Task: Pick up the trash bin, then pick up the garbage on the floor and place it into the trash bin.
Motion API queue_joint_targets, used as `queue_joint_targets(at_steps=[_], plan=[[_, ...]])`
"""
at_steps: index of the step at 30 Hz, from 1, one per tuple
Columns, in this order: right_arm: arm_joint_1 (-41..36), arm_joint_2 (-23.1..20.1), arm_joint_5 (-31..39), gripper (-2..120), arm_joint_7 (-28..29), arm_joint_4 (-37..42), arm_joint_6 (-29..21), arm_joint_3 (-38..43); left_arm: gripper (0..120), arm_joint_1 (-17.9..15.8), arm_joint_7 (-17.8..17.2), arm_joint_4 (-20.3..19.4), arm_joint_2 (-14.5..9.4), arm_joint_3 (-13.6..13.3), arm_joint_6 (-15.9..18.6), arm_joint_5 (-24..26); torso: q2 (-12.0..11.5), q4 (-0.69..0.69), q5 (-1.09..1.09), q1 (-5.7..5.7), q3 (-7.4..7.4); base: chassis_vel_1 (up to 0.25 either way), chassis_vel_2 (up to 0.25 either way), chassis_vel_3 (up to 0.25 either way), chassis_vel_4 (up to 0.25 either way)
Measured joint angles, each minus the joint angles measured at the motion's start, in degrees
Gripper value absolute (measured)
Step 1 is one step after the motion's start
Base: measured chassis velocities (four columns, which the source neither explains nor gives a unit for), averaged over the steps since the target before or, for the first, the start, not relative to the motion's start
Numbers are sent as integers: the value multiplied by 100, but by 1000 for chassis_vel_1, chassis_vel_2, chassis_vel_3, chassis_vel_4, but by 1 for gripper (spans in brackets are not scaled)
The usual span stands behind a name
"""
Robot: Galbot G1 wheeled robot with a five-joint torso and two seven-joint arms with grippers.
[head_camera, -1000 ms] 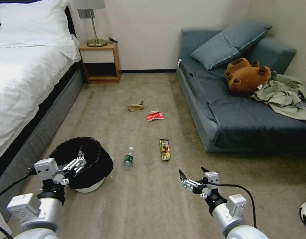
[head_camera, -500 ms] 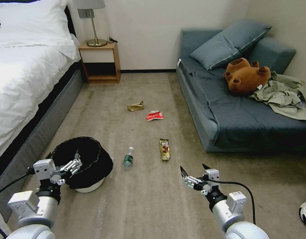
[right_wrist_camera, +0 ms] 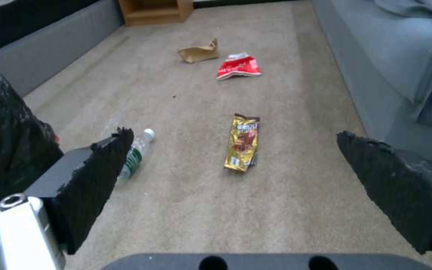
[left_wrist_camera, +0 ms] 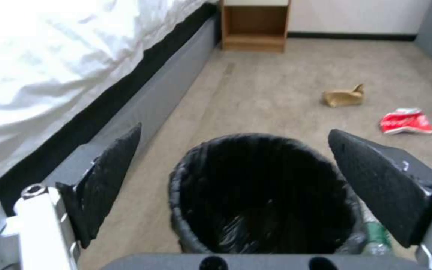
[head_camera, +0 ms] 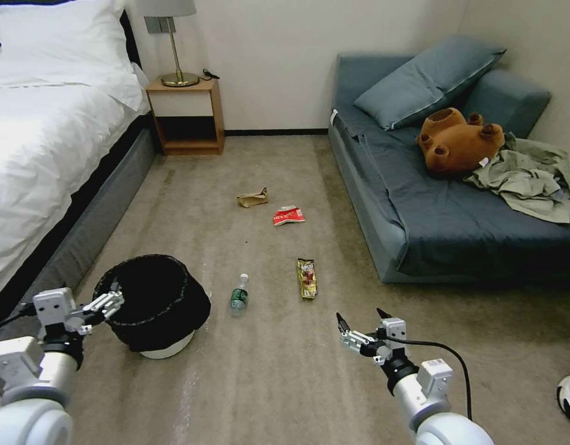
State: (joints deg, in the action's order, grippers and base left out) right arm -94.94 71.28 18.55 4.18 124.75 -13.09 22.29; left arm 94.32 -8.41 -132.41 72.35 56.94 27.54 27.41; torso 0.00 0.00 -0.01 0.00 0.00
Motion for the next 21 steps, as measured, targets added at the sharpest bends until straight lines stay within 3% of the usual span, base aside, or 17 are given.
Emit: queue_joint_targets(at_steps=[6,15,21], plan=[[-16,38,-84,100,-2,-51,44,-33,100,-40,-47,13,-282,276,175,253,0,0,1,0,0,0,0,0,0],[0,70,-149,100,-3,-86,53,-81,100,-98,-136,140,-475,493,371,454,0,0,0,0,0,0,0,0,0],[-1,83,-239,100,-11,-199,84,-107,100,-479,-1011,618,-947,550,1096,1000,0,0,0,0,0,0,0,0,0]])
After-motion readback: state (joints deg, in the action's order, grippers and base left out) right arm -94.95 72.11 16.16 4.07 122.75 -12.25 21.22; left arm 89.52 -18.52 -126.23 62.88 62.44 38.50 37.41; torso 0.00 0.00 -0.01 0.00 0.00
